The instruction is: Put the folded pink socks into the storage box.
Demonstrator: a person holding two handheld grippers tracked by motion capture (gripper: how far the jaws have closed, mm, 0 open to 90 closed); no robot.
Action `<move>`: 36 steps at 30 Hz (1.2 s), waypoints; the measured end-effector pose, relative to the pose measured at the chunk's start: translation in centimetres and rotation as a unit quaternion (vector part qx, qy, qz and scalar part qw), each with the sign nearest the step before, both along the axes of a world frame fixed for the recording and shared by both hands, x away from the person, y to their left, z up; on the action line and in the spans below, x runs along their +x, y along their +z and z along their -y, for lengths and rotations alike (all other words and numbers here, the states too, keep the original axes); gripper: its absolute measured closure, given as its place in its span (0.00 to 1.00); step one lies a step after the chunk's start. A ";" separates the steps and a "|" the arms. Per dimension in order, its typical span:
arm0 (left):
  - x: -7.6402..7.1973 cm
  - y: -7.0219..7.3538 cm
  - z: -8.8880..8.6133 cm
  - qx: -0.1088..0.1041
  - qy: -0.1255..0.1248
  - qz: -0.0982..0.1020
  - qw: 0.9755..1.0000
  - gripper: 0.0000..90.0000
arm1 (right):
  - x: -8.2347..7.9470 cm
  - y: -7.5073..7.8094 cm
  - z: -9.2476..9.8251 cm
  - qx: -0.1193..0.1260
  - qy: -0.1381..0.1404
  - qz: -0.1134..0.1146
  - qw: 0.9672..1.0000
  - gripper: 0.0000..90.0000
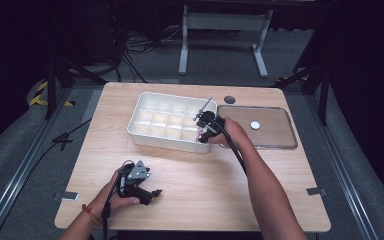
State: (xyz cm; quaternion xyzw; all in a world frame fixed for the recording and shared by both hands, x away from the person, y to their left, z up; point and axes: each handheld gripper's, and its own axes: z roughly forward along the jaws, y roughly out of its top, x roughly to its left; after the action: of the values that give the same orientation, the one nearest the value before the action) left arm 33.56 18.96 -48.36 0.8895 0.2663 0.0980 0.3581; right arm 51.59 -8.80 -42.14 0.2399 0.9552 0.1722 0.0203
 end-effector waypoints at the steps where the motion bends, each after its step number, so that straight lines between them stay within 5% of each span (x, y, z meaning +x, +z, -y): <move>1: 0.0 0.0 0.0 0.000 0.000 0.000 1.000 0.13 | 0.0 0.0 0.1 0.002 0.000 -0.001 1.000 0.93; 22: 0.0 0.0 0.0 0.000 0.000 0.000 1.000 0.13 | -0.8 1.1 0.6 0.008 0.006 0.023 1.000 0.88; 36: 0.0 0.0 0.0 0.000 0.000 0.000 1.000 0.13 | -1.3 2.3 1.8 0.046 -0.003 0.043 0.998 0.81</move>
State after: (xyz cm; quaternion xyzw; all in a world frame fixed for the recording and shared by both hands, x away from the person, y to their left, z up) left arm 33.56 18.97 -48.36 0.8896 0.2662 0.0982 0.3578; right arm 50.33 -10.56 -39.87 0.2359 0.9437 0.2262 0.0512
